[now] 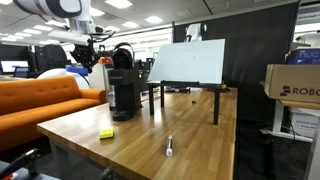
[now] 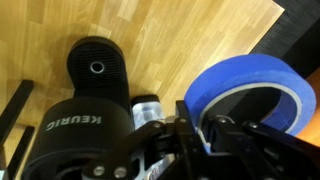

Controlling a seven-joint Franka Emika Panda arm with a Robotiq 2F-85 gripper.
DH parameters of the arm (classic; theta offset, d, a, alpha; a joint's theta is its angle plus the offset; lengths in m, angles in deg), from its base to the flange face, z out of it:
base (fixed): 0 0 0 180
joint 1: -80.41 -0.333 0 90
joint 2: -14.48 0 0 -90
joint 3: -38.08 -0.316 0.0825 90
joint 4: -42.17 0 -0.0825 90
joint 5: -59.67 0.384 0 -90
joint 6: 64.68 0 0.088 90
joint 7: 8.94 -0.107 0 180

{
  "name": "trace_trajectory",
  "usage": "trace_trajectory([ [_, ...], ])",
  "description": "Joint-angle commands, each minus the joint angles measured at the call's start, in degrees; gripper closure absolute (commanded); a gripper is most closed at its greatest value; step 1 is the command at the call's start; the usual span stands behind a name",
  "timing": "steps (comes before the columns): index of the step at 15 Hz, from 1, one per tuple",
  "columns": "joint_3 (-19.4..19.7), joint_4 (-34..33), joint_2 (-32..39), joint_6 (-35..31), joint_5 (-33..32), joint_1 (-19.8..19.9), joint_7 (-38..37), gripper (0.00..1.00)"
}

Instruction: Move the masking tape closer to the board

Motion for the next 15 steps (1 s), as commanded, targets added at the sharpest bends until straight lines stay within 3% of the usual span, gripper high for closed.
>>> trace_trajectory([
  [1, 7.8, -0.3, -5.6, 9.9, -4.5, -0.6, 4.7, 0.96],
  [5, 14.5, -2.9, -9.5, 19.9, -12.8, 0.9, 6.9, 0.96],
  [8, 17.9, -4.9, -10.5, 23.4, -16.5, 2.3, 7.5, 0.96],
  [15, 24.3, -5.6, -6.3, 23.0, -26.6, 9.9, 5.9, 0.96],
])
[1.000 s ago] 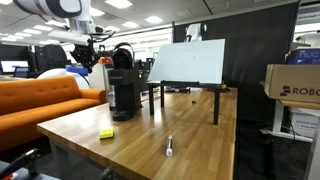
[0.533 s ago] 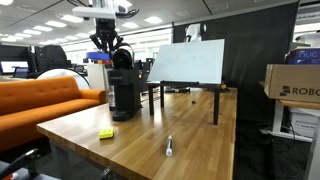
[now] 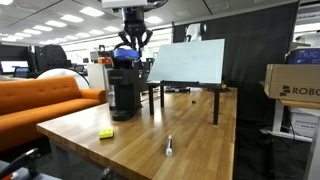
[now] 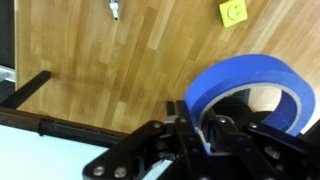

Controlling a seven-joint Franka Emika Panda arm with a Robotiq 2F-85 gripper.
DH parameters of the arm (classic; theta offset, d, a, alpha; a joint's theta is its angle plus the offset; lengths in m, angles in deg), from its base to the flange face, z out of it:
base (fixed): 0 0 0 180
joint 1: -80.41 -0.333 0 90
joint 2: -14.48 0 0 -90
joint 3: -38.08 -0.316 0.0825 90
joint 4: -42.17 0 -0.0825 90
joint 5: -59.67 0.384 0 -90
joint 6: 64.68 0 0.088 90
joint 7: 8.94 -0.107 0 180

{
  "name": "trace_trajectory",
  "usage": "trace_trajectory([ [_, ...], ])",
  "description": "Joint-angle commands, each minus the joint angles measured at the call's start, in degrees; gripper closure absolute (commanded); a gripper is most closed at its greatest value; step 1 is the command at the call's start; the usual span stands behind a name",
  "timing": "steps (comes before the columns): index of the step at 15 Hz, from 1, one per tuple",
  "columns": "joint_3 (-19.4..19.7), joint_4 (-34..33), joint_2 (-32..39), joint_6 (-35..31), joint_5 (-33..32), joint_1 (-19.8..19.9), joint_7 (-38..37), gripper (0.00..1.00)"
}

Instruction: Move the masking tape closer to the board

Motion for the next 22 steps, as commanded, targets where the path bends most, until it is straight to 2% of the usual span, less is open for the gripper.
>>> trace_trajectory([
  [1, 1.4, -1.0, 3.6, -0.1, -4.6, 3.5, -0.8, 0.96],
  [10, 5.9, -0.9, 14.5, -4.9, -12.5, 10.6, -4.9, 0.96],
  [18, 7.3, -0.5, 21.2, -9.0, -16.7, 11.9, -13.8, 0.96],
  [22, 8.3, 0.3, 22.7, -13.2, -20.0, 11.5, -22.1, 0.96],
])
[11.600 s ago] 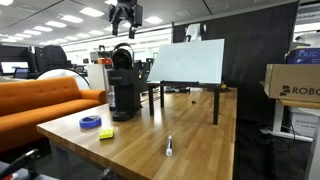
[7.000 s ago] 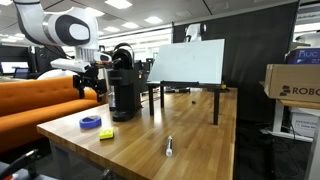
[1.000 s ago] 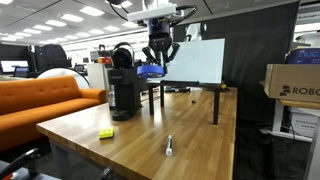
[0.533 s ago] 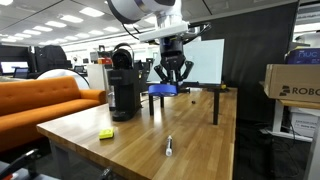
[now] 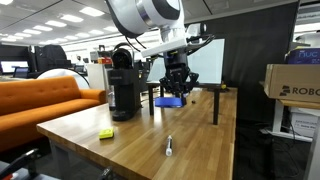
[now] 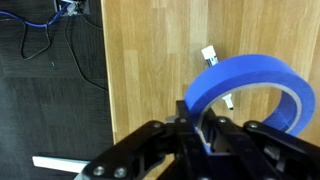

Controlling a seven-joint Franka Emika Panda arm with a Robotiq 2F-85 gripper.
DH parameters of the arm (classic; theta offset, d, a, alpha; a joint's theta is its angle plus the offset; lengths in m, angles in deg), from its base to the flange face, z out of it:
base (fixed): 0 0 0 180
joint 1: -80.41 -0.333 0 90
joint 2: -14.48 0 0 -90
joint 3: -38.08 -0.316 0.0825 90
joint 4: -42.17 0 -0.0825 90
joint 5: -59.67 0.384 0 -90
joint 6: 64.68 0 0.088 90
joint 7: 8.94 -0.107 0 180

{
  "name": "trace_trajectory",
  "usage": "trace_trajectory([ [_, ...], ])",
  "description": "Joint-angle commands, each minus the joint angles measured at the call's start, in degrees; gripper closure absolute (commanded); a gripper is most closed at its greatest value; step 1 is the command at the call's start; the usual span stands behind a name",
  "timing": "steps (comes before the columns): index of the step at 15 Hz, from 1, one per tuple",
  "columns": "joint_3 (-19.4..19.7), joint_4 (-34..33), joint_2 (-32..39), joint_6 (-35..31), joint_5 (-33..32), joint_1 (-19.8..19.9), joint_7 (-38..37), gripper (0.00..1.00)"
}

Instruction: Move the masking tape closer to the board

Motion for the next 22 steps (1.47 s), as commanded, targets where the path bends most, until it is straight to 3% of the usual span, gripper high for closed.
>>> trace_trajectory([
  [1, 0.8, 0.8, 1.0, -4.4, -4.0, -0.1, -8.0, 0.96],
  [9, 2.5, 5.5, 2.7, -14.4, -12.9, -2.9, -28.6, 0.96],
  [13, 5.7, 7.3, 5.0, -21.2, -20.0, -6.6, -40.9, 0.96],
  [19, 10.4, 4.4, 10.4, -28.0, -32.7, -12.6, -58.4, 0.96],
  [22, 12.4, 1.9, 13.7, -30.1, -36.1, -14.9, -64.2, 0.96],
])
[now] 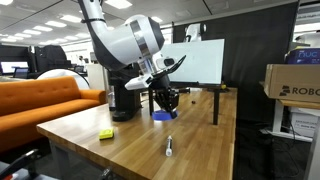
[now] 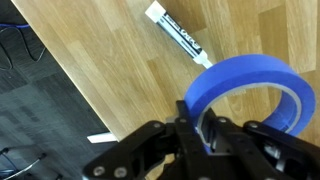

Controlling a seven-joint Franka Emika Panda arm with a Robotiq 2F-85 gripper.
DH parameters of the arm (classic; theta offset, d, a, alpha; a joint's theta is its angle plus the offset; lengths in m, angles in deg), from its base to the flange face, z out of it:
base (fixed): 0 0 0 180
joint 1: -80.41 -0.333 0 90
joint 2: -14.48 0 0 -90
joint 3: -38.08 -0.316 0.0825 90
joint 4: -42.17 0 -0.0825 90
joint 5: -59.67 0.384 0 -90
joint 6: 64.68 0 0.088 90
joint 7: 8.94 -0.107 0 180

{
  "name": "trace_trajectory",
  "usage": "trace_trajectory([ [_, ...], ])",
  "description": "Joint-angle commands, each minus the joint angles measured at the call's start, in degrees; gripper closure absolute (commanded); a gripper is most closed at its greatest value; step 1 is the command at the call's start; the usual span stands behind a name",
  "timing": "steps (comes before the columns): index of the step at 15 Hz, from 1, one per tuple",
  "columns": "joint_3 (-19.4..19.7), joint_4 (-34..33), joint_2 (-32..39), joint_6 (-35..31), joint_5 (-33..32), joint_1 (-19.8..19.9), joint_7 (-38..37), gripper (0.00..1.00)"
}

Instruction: Move the masking tape closer to the board

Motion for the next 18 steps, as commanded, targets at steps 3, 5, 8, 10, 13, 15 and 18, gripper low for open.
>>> trace_trajectory([
  [3, 4.6, -5.6, 7.6, -4.9, -5.0, -4.3, -9.0, 0.96],
  [5, 5.5, -7.8, 10.8, -6.5, -4.9, -5.4, -10.8, 0.96],
  [8, 6.4, -11.1, 15.5, -8.9, -3.8, -7.0, -12.9, 0.96],
  [10, 6.5, -13.4, 18.6, -10.2, -3.0, -7.8, -14.4, 0.96],
  [13, 6.4, -16.9, 22.6, -11.9, -2.2, -8.6, -16.5, 0.96],
  [15, 6.4, -19.0, 24.7, -12.7, -1.8, -9.1, -17.7, 0.96],
  [18, 5.9, -21.3, 26.8, -13.2, -1.2, -9.0, -19.0, 0.96],
])
